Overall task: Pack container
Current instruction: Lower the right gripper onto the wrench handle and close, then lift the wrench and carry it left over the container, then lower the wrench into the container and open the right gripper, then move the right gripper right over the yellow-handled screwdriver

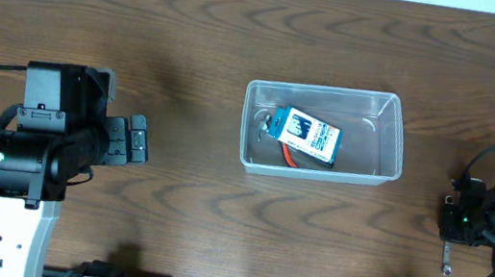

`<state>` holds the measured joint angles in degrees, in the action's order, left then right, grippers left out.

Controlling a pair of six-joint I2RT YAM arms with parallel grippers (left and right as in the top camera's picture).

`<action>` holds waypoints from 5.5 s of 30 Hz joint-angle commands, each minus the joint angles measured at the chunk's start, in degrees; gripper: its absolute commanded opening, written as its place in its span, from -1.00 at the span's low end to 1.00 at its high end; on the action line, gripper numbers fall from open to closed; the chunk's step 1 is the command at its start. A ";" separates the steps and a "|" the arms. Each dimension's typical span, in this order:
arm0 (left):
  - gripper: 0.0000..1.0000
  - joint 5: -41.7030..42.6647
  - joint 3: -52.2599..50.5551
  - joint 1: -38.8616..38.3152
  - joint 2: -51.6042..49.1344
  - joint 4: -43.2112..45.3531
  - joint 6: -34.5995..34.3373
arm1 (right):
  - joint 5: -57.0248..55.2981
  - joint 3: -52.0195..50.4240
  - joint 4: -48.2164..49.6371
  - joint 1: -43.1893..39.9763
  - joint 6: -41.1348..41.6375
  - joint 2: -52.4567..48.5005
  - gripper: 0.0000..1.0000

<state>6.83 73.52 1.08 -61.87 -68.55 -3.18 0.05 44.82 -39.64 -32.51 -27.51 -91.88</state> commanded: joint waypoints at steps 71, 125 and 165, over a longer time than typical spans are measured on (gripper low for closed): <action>0.96 -0.90 0.76 0.28 0.13 0.02 -0.50 | -18.29 31.19 5.62 47.10 -4.17 -0.39 -0.11; 0.96 -0.90 0.76 0.28 0.13 0.02 -0.52 | -0.44 27.52 -19.74 -8.90 -17.38 -1.51 0.98; 0.96 -0.90 0.76 0.28 0.13 0.02 -0.50 | -1.22 17.64 -11.69 -15.30 -18.69 -10.25 0.99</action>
<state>6.83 73.52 1.08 -61.89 -68.53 -3.18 -2.44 62.59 -51.51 -47.40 -44.62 -101.86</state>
